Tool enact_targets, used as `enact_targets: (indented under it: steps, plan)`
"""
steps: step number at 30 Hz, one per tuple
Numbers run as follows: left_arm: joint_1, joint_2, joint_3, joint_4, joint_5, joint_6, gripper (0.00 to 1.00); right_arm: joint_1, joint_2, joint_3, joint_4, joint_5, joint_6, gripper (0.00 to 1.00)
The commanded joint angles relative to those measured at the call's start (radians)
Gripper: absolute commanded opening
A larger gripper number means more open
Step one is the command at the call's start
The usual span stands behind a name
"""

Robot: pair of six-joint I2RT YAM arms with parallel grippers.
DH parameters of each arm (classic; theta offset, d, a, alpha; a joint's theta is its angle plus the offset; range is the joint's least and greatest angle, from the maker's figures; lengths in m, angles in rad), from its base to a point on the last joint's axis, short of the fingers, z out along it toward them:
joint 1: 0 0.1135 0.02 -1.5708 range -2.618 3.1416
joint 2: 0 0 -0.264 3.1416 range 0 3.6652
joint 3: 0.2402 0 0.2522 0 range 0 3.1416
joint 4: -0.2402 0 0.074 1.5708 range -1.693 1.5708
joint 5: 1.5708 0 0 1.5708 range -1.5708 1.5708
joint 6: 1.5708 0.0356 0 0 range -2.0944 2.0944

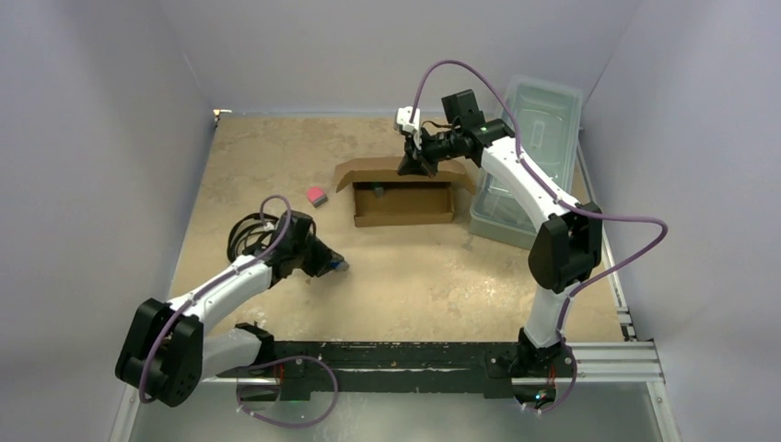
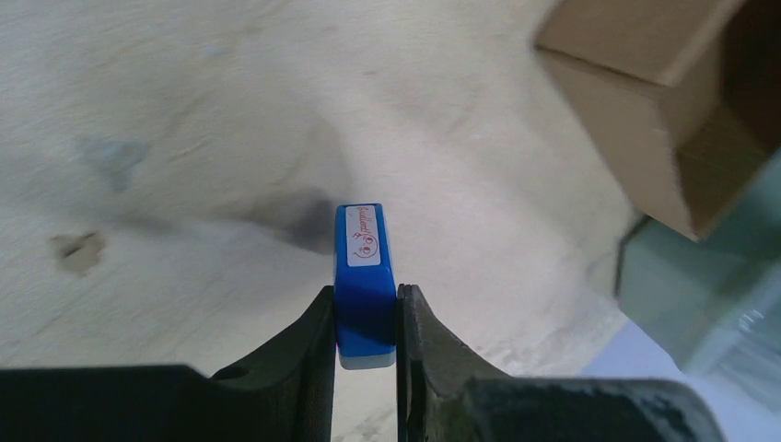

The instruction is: Fold the paper box

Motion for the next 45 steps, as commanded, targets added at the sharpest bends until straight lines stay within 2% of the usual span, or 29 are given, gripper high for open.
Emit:
enact_targets:
  steps: [1,4,7,10,12,16,19,21,25,28,33,35,37,39,41,43,45]
  plan:
    - [0.056,-0.026,-0.037,0.389,0.179,0.077,0.00,0.007,-0.027,-0.008,0.011,-0.001,0.009,0.00]
    - [0.120,0.066,-0.138,0.921,0.348,0.008,0.00,0.008,-0.028,-0.009,0.010,-0.002,0.009,0.00]
    - [0.160,0.281,-0.192,1.575,0.406,-0.151,0.06,0.007,-0.032,-0.012,0.011,-0.004,0.009,0.00]
    - [0.161,0.544,-0.132,1.985,0.423,-0.328,0.04,0.009,-0.031,-0.012,0.012,-0.008,0.009,0.00]
    - [0.157,0.691,-0.090,2.150,0.402,-0.442,0.02,0.008,-0.032,-0.012,0.012,-0.009,0.009,0.00]
    - [0.154,0.755,-0.040,2.122,0.384,-0.422,0.04,0.007,-0.032,-0.013,0.010,-0.012,0.008,0.00]
    - [0.153,0.727,-0.034,2.006,0.378,-0.380,0.08,0.008,-0.032,-0.014,0.010,-0.014,0.006,0.00]
    - [0.154,0.683,-0.030,1.867,0.380,-0.332,0.17,0.009,-0.029,-0.012,0.009,-0.015,0.005,0.00]
    - [0.153,0.570,-0.018,1.588,0.357,-0.207,0.51,0.008,-0.028,-0.013,0.007,-0.014,0.002,0.00]
    - [0.153,0.531,-0.006,1.505,0.348,-0.171,0.55,0.008,-0.028,-0.012,0.007,-0.015,0.003,0.00]
    - [0.153,0.523,0.007,1.499,0.362,-0.165,0.54,0.007,-0.033,-0.013,0.005,-0.012,0.003,0.00]
    - [0.159,0.508,0.001,1.493,0.371,-0.144,0.45,0.007,-0.034,-0.013,0.005,-0.010,0.003,0.00]
    - [0.173,0.478,-0.006,1.436,0.386,-0.087,0.26,0.008,-0.036,-0.015,0.006,-0.008,0.003,0.00]
    - [0.188,0.427,-0.011,1.295,0.379,0.011,0.17,0.008,-0.038,-0.015,0.006,-0.008,0.003,0.00]
    - [0.200,0.364,0.004,1.103,0.347,0.141,0.16,0.008,-0.038,-0.017,0.005,-0.010,0.001,0.00]
    - [0.207,0.304,0.028,0.929,0.299,0.274,0.18,0.009,-0.039,-0.017,0.005,-0.010,0.001,0.00]
    - [0.216,0.258,0.054,0.789,0.242,0.378,0.25,0.008,-0.040,-0.017,0.005,-0.011,0.001,0.00]
